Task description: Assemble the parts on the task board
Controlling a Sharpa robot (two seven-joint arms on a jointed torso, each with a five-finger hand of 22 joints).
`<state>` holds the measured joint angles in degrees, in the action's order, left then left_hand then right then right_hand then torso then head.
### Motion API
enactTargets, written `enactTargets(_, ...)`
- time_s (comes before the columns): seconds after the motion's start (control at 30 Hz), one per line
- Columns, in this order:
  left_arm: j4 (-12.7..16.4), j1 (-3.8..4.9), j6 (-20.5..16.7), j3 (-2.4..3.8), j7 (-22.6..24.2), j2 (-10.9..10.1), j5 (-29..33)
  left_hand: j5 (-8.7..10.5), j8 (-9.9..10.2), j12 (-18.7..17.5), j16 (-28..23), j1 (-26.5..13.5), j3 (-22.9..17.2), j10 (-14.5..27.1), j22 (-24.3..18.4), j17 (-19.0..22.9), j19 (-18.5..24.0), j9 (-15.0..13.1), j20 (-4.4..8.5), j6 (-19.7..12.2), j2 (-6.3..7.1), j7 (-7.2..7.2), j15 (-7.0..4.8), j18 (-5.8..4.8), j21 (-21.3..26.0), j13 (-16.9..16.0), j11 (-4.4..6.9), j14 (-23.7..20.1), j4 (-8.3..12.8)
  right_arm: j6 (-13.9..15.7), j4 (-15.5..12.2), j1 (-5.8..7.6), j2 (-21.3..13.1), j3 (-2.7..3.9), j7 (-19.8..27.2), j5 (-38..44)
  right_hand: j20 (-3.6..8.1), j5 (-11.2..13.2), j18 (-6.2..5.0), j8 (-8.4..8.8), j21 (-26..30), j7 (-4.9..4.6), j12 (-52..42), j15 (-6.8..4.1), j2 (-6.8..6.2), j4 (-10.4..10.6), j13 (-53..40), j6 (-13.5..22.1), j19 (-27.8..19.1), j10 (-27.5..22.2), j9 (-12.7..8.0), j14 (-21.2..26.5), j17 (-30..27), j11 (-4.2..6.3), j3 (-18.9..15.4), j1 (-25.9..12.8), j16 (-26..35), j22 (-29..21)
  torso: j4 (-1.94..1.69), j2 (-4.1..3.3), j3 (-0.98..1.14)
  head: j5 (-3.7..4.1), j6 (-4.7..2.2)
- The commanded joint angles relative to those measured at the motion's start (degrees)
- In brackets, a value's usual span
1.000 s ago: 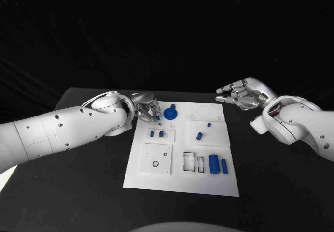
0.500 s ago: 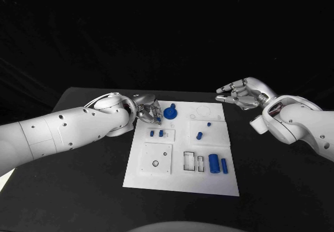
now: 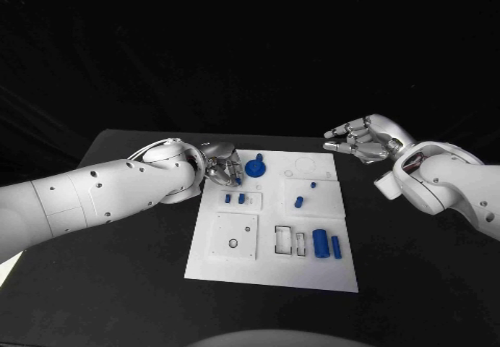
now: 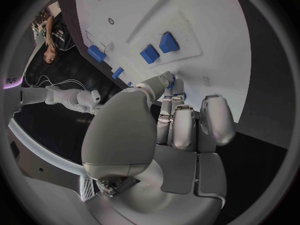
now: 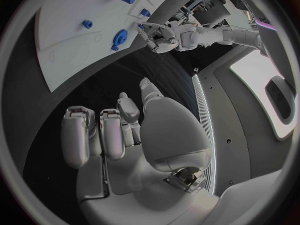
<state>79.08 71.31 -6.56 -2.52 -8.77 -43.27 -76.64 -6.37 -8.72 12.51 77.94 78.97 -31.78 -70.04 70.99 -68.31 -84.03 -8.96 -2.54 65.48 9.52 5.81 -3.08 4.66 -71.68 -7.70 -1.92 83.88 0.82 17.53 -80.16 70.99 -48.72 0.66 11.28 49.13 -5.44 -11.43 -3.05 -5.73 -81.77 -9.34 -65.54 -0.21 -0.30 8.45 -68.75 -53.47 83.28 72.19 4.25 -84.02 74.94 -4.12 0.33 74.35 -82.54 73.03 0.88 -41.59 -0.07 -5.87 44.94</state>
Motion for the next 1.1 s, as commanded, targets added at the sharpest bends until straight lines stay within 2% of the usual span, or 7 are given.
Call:
enactTargets(0.03, 0.0, -0.02, 2.2, 0.0, -0.5, 0.1, -0.1, -0.06, 0.3, -0.4, 0.2, -0.5, 0.0, -0.3, 0.0, 0.0, -2.2, -0.1, -0.31, 0.1, -0.07, 0.15, 0.45, -0.56, -0.2, 0.0, -0.18, 2.5, 0.3, -0.5, -0.1, -0.02, 0.0, 0.02, 0.4, 0.0, -0.02, -0.2, -0.35, -0.34, 0.3, 0.24, -0.2, -0.2, 0.56, 0.0, -0.1, 0.1, -0.4, 0.1, 0.1, -4.1, 8.8, 0.0, -0.2, 0.0, 0.0, 0.1, -0.02, -0.02, -0.01, -0.01, -0.06)
enactTargets(0.47, -0.8, -0.27, 2.4, -0.05, -0.5, 0.8, -0.1, -0.05, 0.5, -0.6, 0.2, -0.6, 0.0, -0.3, 0.1, 0.1, -2.2, 0.0, -0.33, 0.0, -0.03, 0.17, 0.47, -0.55, -0.2, 0.0, -0.2, 2.5, 0.4, -0.6, -0.1, -0.02, 0.0, 0.02, 0.4, 0.0, -0.02, -0.2, -0.35, -0.34, 0.3, 0.24, -0.2, -0.2, 0.56, 0.0, -0.1, 0.1, -0.4, 0.1, 0.1, -4.1, 8.8, 0.0, -0.2, 0.0, 0.0, 0.1, 0.03, -0.05, -0.06, 0.03, 0.02)
enactTargets(1.1, -1.0, -0.66, 2.9, -0.08, -0.9, 1.2, -0.1, -0.03, 1.1, -1.2, 0.2, -1.1, 0.3, 0.1, 0.1, 0.3, -2.2, 0.2, -0.45, -0.5, 0.24, 0.34, 0.62, -0.54, -0.1, 0.0, -0.41, 2.4, 0.5, -0.7, -0.2, -0.02, 0.0, 0.02, 0.5, 0.0, -0.02, -0.2, -0.35, -0.34, 0.3, 0.24, -0.2, -0.2, 0.56, 0.0, -0.1, 0.1, -0.4, 0.1, 0.1, -4.1, 8.8, 0.0, -0.2, 0.0, 0.0, 0.1, 0.0, 0.02, 0.0, 0.09, 0.12)
